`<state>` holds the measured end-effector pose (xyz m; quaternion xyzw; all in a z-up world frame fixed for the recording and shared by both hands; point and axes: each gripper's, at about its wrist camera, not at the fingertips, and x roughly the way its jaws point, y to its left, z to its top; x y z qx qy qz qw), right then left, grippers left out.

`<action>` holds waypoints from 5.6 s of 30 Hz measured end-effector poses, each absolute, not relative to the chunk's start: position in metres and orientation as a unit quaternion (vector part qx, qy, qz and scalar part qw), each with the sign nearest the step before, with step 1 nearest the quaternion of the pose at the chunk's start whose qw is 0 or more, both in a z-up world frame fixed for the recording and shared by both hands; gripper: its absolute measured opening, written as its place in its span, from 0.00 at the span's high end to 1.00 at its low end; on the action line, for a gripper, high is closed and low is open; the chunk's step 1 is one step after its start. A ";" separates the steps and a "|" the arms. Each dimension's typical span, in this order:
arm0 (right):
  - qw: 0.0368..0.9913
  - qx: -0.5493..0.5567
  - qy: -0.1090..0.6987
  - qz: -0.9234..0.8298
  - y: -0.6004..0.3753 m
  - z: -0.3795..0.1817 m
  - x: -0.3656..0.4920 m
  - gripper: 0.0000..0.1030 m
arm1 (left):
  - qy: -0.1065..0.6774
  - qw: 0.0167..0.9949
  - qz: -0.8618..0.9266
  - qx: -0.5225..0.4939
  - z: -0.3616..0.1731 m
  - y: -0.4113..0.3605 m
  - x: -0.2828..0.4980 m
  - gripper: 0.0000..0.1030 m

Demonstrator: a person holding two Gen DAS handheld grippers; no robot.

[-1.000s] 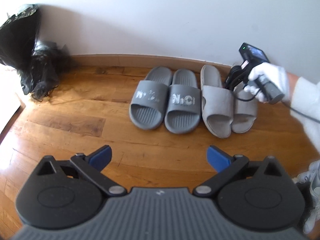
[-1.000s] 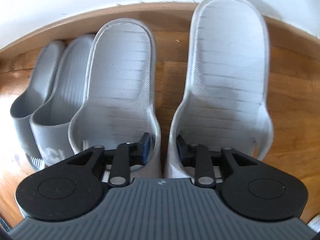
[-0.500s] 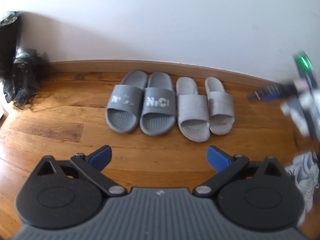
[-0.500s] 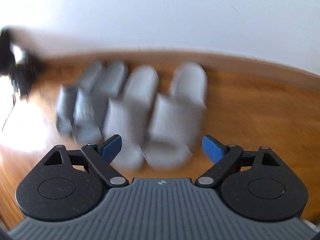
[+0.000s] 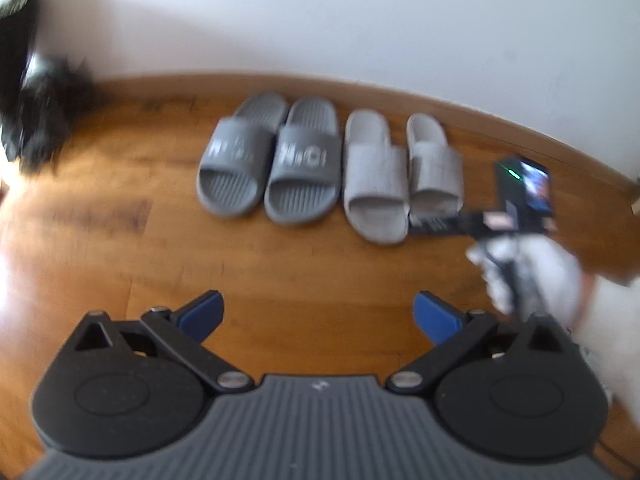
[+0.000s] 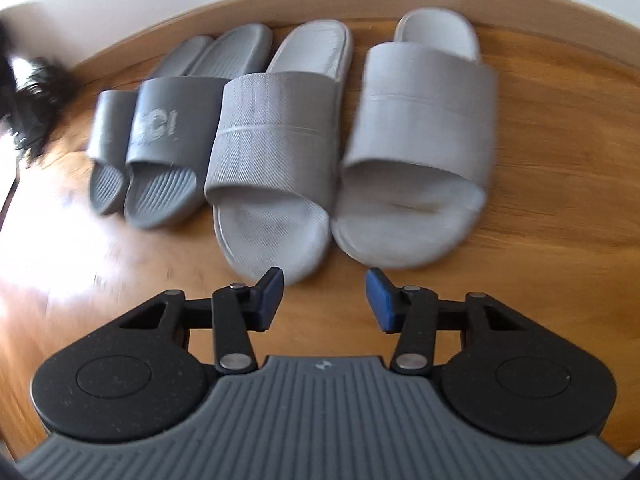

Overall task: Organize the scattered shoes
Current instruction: 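Move the right tool to the black sneakers and grasp them by their heels, then set the black sneakers beside the light grey slides and open the right tool, then grasp the white sneakers by their heels with the right tool, then place the white sneakers beside the black sneakers with the right tool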

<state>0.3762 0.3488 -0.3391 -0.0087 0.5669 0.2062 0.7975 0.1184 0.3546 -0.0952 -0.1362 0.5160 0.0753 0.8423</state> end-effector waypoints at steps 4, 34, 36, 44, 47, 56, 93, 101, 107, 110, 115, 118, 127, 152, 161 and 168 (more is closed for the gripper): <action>0.823 -0.018 0.550 0.139 0.379 -0.334 0.394 0.75 | 0.520 0.836 0.089 -0.150 -0.091 0.360 0.116 0.00; 0.737 0.041 0.659 0.144 0.168 -0.253 0.300 0.29 | 0.531 0.838 0.058 -0.112 -0.105 0.341 0.108 0.00; 0.715 0.016 0.678 0.170 0.162 -0.246 0.273 0.28 | 0.545 0.828 0.055 -0.116 -0.112 0.338 0.109 0.00; 0.688 -0.049 0.709 0.147 0.160 -0.295 0.226 0.28 | 0.550 0.825 0.048 -0.117 -0.118 0.329 0.117 0.00; 0.702 -0.052 0.699 0.127 0.162 -0.326 0.221 0.84 | 0.548 0.826 0.045 -0.125 -0.116 0.326 0.118 0.00; 0.781 -0.075 0.609 0.115 0.178 -0.281 0.274 0.85 | 0.531 0.838 0.063 -0.113 -0.121 0.322 0.113 0.00; 0.859 -0.024 0.477 0.184 0.127 -0.214 0.468 0.43 | 0.529 0.840 0.053 -0.106 -0.113 0.316 0.127 0.00; 0.819 -0.030 0.562 0.112 -0.094 -0.214 0.307 0.33 | 0.543 0.834 0.015 -0.092 -0.129 0.306 0.130 0.00; 0.792 -0.080 0.596 0.110 -0.106 -0.235 0.224 0.22 | 0.556 0.825 0.026 -0.097 -0.136 0.310 0.122 0.00; 0.780 -0.105 0.605 0.120 -0.091 -0.244 0.233 0.22 | 0.553 0.827 0.033 -0.099 -0.129 0.310 0.119 0.00; 0.761 -0.143 0.624 0.108 -0.069 -0.283 0.263 0.20 | 0.546 0.831 0.041 -0.097 -0.122 0.309 0.115 0.00; 0.768 -0.145 0.618 0.081 -0.058 -0.301 0.263 0.53 | 0.547 0.831 0.045 -0.095 -0.121 0.307 0.114 0.00; 0.835 -0.090 0.542 0.038 -0.081 -0.262 0.320 0.68 | 0.552 0.829 0.035 -0.085 -0.134 0.291 0.128 0.00; 0.866 -0.128 0.483 0.035 0.000 -0.272 0.587 0.63 | 0.480 0.863 0.052 -0.150 -0.125 0.203 0.212 0.00; 0.866 -0.061 0.496 0.023 0.003 -0.273 0.601 0.41 | 0.516 0.836 0.105 -0.157 -0.138 0.218 0.190 0.00; 0.871 -0.028 0.486 0.073 -0.012 -0.255 0.570 0.21 | 0.491 0.852 0.087 -0.160 -0.118 0.204 0.195 0.00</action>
